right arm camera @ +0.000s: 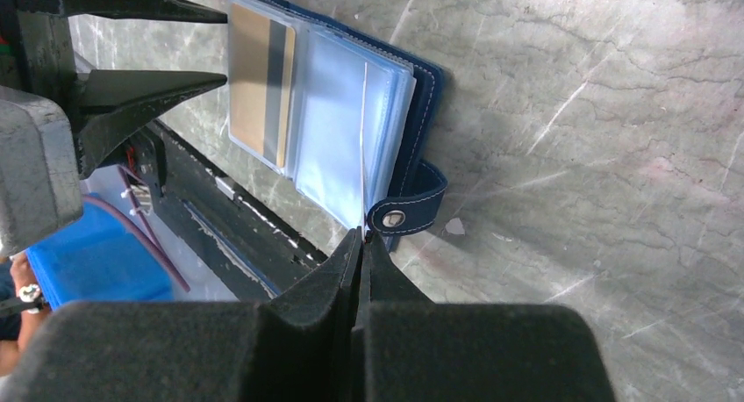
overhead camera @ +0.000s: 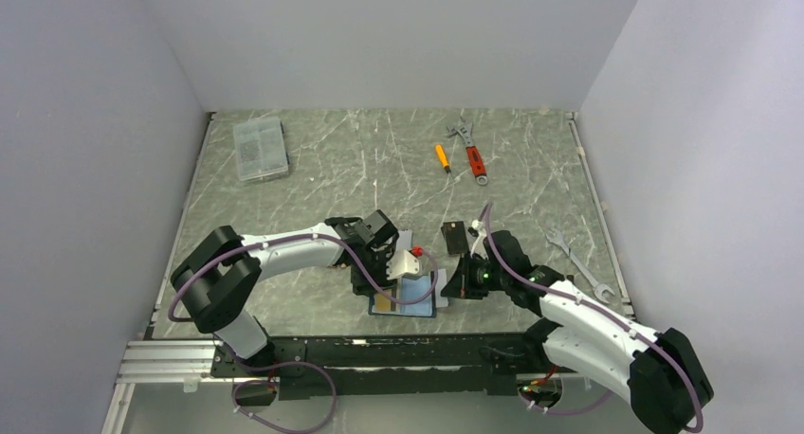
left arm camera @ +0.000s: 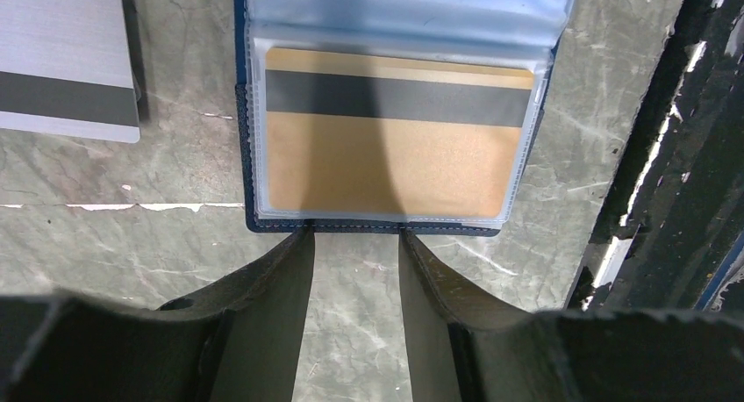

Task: Put the credit cards into the card holder
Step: Insert the credit card into the card holder.

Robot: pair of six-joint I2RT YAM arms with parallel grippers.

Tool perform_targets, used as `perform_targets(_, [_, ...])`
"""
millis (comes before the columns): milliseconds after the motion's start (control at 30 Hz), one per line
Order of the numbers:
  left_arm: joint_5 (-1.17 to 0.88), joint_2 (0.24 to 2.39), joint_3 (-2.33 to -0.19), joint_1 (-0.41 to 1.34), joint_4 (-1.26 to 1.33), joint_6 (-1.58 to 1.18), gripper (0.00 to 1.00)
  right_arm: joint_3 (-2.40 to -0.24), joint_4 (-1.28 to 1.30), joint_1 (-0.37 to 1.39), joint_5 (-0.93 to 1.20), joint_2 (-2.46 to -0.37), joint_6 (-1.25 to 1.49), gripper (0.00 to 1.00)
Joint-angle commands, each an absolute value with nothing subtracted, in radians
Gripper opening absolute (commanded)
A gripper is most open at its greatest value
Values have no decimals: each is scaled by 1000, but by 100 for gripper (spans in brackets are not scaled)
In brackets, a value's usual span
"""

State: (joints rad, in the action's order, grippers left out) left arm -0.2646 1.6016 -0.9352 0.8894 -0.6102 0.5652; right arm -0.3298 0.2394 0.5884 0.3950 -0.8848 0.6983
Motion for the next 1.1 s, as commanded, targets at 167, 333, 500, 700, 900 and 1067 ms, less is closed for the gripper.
perform_targets(167, [-261, 1602, -955, 897, -611, 583, 46, -332, 208, 584, 408, -929, 681, 0])
perform_targets(333, [-262, 1608, -959, 899, -614, 583, 45, -318, 171, 586, 424, -947, 695, 0])
perform_targets(500, [-265, 1609, -960, 899, -615, 584, 45, -304, 142, 585, 431, -955, 710, 0])
perform_targets(700, [-265, 1606, -956, 900, -614, 586, 45, -291, 98, 585, 439, -981, 729, 0])
perform_targets(900, [-264, 1605, -957, 903, -617, 586, 45, -285, 34, 585, 459, -1002, 764, 0])
perform_targets(1067, [-262, 1599, -952, 905, -613, 588, 45, -274, 5, 585, 488, -1009, 791, 0])
